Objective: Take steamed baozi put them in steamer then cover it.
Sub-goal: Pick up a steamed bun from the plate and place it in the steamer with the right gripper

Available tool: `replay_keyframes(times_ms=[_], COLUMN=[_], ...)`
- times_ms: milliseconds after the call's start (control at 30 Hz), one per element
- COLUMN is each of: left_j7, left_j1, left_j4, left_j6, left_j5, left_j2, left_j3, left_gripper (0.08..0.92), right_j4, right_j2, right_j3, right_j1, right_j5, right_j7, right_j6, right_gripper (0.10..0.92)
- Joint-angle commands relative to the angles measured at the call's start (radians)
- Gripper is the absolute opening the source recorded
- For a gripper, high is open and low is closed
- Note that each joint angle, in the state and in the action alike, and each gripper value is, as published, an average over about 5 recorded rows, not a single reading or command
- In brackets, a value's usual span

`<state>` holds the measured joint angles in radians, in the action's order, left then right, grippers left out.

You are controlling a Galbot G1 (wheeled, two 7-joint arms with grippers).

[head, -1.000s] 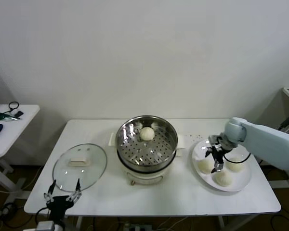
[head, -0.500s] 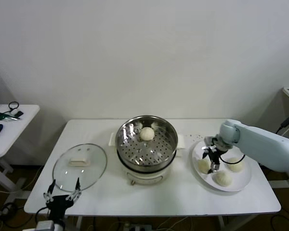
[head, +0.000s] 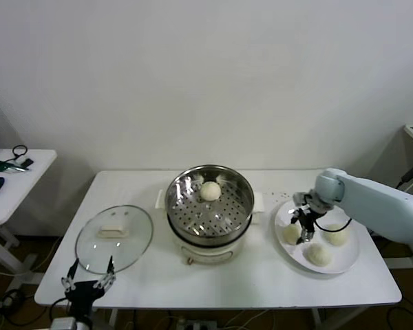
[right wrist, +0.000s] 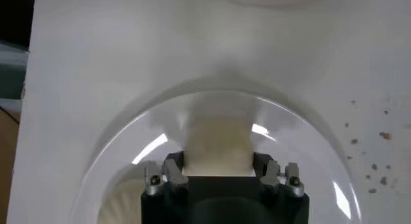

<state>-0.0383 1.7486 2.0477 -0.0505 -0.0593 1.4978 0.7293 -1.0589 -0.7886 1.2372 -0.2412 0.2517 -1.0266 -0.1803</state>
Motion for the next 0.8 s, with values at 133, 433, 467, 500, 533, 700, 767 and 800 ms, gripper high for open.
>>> replay_keyframes(times_ms=[133,433,467,500,533,700,767,800], left_j7=[0.019,0.031,0.036,0.041,0.044,0.050,0.054,0.057], left_j1=[0.011,0.032,0.036,0.040,0.044,0.061,0.069,0.073], left_j4=[0.012,0.022,0.023,0.024,0.025,0.034,0.041,0.046], left_j6=[0.006,0.022,0.026,0.030,0.033,0.043,0.044,0.045], left_j5=[-0.002,0.007,0.007,0.007,0.007,0.005,0.004,0.003], left_j2=[-0.002,0.005,0.005,0.006,0.006,0.006,0.004,0.002], left_j3=[-0.006,-0.022,-0.024,-0.025,-0.027,-0.031,-0.031,-0.030], left_gripper=[0.823,0.823,0.823,0.823,0.823,0.823,0.823,0.823], right_j4=[-0.039,-0.060,-0.061,-0.063,-0.067,-0.085,-0.086,-0.084], right_j2=[0.013,-0.116,-0.136,-0.157,-0.178,-0.269,-0.306,-0.327], right_j3=[0.173,0.385,0.398,0.407,0.413,0.398,0.374,0.362], right_j1=[-0.325,-0.659,-0.677,-0.690,-0.700,-0.687,-0.662,-0.647], right_j5=[0.209,0.444,0.471,0.495,0.517,0.568,0.564,0.561], right_j7=[-0.003,-0.020,-0.019,-0.018,-0.014,0.018,0.031,0.039], right_j6=[0.008,0.025,0.022,0.018,0.013,-0.024,-0.043,-0.053], right_gripper=[0.679,0.686,0.687,0.687,0.687,0.687,0.687,0.687])
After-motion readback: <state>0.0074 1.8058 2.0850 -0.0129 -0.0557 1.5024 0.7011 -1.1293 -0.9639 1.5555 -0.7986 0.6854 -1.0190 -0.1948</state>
